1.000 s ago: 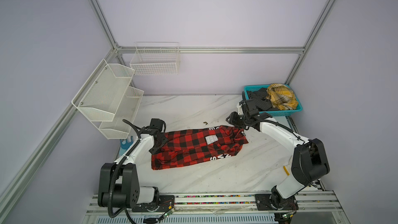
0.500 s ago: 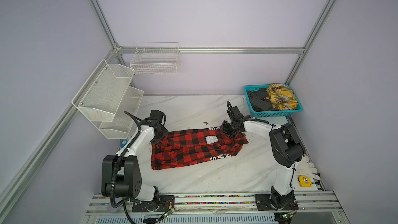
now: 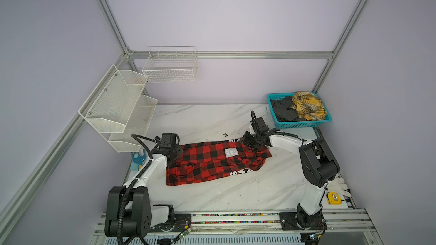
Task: Fold and stack the long sleeve shirts
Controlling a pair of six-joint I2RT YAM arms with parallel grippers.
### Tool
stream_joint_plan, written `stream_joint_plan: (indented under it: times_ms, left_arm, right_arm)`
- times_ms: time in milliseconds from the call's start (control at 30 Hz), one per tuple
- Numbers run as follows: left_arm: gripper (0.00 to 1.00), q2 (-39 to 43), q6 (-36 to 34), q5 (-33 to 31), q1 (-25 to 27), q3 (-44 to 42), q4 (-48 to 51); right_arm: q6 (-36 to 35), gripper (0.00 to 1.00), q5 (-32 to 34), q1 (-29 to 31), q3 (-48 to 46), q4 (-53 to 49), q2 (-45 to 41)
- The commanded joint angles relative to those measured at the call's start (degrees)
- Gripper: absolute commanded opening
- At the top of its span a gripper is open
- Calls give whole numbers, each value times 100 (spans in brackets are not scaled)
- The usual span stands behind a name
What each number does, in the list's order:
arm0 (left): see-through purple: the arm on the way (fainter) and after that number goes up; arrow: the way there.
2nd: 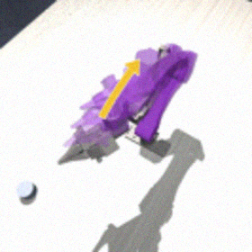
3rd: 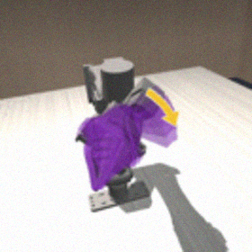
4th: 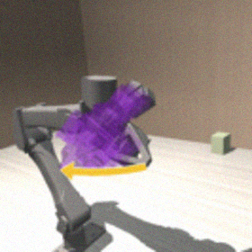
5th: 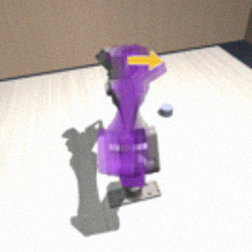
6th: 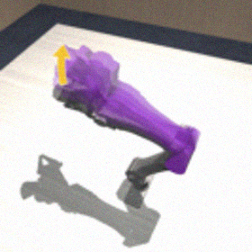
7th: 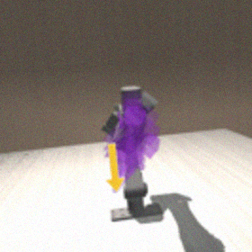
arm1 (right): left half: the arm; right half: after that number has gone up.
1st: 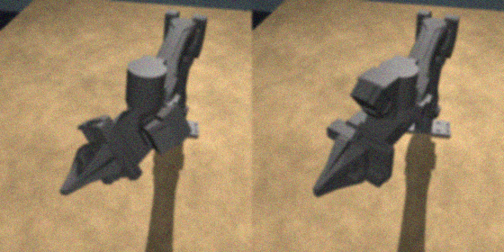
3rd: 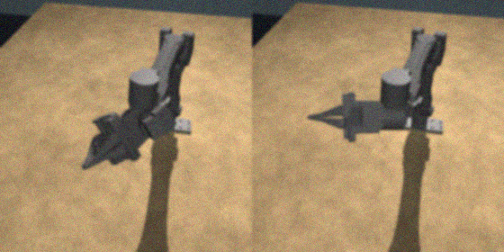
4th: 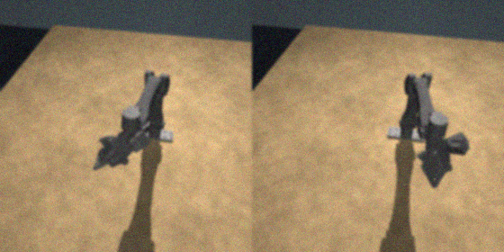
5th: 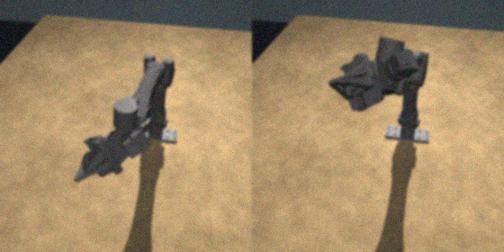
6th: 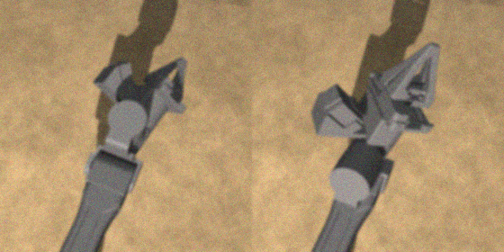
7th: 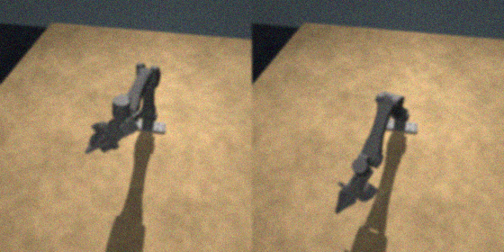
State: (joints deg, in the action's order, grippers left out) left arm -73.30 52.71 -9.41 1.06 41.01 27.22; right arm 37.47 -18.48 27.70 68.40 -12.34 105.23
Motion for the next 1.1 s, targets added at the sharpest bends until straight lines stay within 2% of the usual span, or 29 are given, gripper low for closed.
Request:
stream_joint_plan:
  times_ms: [0,67,133,167,233,300,333,400,467,500,600,700,833,933,1067]
  left_arm:
    - [72,470,242,-289,-45,-189,132]
    - [76,707,216,-439,-50,88,549]
    - [77,899,40,-524,-49,506,862]
    - [76,960,-142,-484,-47,752,897]
    - [68,919,-241,-341,-38,1156,1016]
    - [51,647,-384,66,-15,1575,1055]
    - [41,465,-420,258,27,1702,1057]
    - [12,-56,-645,704,170,1868,899]
    - [0,-618,-813,1150,253,1919,739]
    - [0,-1023,-844,1383,263,1928,720]
    - [0,-1574,-830,1711,272,1755,575]
    - [0,-1658,-766,1649,272,1412,381]
    - [0,-1803,-853,1513,258,1059,274]
    - [0,-1888,-894,1383,230,855,257]
    - [0,-1881,-864,1431,240,602,250]
  right_arm:
    - [18,48,-6,64,-55,-58,-487]
    - [-88,56,220,161,-42,-405,-773]
    - [-184,57,519,246,-70,-837,-1116]
    - [-221,57,718,286,-119,-1067,-1310]
    - [-279,46,1083,366,-253,-1540,-1637]
    - [-245,31,1467,580,-448,-1964,-1924]
    - [-173,27,1508,701,-547,-2067,-2001]
    - [65,21,1487,973,-780,-2145,-2107]
    - [365,19,1417,1203,-987,-2060,-2142]
    - [517,19,1327,1273,-1107,-1939,-2146]
    - [885,18,995,1385,-1413,-1452,-1992]
    - [1013,17,701,1396,-1549,-978,-1641]
    - [829,16,823,1077,-1318,-792,-883]
    - [491,15,798,445,-868,-621,-166]
    - [81,17,726,-232,677,-812,908]
